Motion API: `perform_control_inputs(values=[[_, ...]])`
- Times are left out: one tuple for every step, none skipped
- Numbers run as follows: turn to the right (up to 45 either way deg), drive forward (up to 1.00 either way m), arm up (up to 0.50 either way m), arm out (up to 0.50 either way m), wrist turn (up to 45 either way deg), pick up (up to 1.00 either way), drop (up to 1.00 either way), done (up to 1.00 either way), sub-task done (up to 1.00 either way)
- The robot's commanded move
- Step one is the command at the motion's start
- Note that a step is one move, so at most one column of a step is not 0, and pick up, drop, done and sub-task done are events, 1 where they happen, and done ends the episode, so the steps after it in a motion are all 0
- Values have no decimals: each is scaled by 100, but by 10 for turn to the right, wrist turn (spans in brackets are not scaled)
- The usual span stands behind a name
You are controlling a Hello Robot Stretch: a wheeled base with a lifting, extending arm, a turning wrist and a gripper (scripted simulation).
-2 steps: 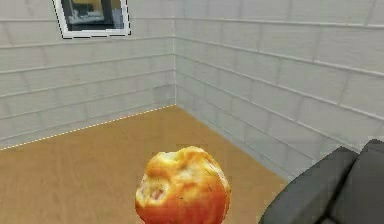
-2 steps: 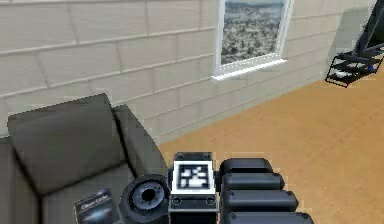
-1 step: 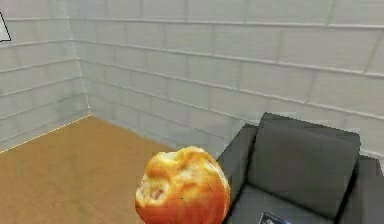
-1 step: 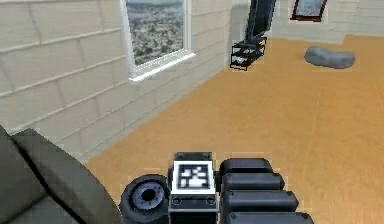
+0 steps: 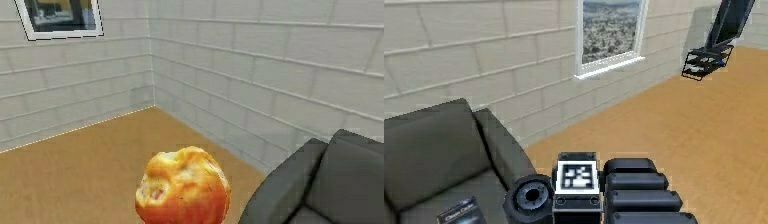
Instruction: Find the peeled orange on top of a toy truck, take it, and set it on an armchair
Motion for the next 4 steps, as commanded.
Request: perform_control_inputs(values=[[90,0,0,0,0,0,0,0,0],[390,0,0,0,0,0,0,0,0],[0,30,0,0,0,0,0,0,0],[-450,0,0,0,0,0,0,0,0]])
